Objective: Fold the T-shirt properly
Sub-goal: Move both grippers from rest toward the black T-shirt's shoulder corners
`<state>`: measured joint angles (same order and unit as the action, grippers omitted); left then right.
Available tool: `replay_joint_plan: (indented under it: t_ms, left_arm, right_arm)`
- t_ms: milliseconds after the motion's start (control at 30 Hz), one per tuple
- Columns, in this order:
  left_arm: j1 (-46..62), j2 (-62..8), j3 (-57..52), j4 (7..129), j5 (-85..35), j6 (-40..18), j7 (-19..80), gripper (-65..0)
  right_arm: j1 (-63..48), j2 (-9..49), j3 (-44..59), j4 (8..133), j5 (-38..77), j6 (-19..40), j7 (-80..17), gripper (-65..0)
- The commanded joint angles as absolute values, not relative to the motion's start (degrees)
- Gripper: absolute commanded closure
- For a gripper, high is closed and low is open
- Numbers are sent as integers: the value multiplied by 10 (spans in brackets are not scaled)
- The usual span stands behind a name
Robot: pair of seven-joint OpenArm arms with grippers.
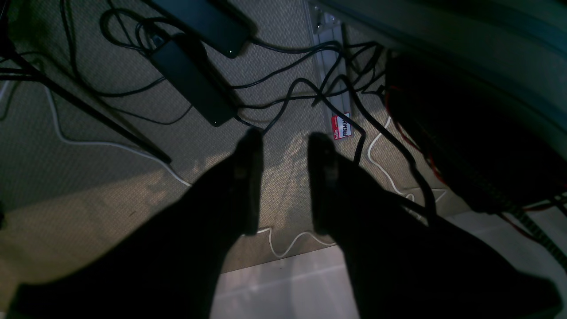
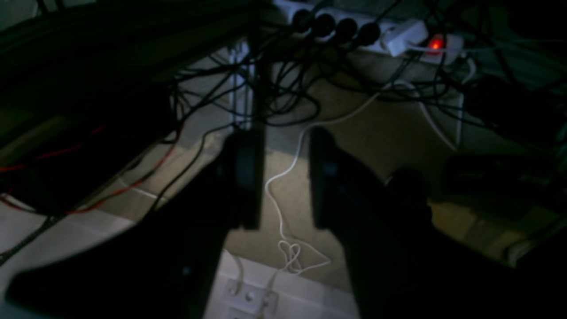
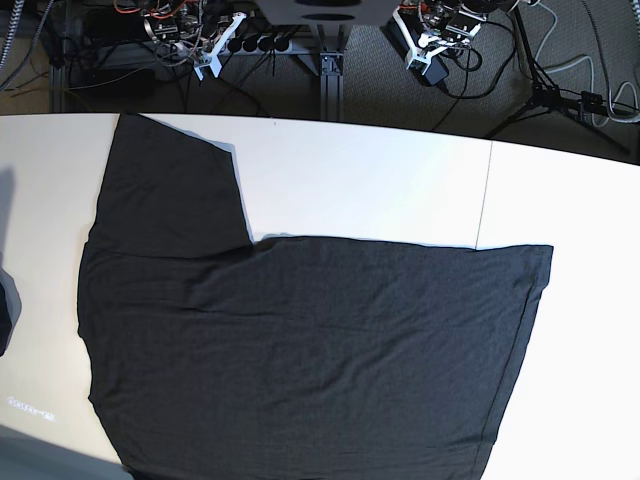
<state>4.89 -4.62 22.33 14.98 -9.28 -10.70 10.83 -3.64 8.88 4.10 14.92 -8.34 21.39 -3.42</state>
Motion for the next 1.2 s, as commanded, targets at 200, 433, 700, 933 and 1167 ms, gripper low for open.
replay_joint_plan:
  t_ms: [200, 433, 700, 933, 1167]
  left_arm:
    - [48, -48, 224, 153, -95, -103, 106, -174]
    - [50, -48, 224, 157, -109, -197, 123, -174]
    - [102, -63, 224, 232, -72, -193, 113, -174]
    - [183, -78, 189, 358, -22, -122, 114, -174]
    - [284, -97, 114, 531, -23, -122, 114, -174]
  right_arm:
    - [-35, 93, 40, 153, -79, 184, -30, -160]
    - [-37, 95, 40, 153, -79, 185, -30, -160]
    - [-83, 98, 40, 190, -79, 186, -30, -160]
    - [-167, 106, 40, 301, -79, 187, -30, -161]
    - [-259, 124, 40, 431, -79, 188, -54, -161]
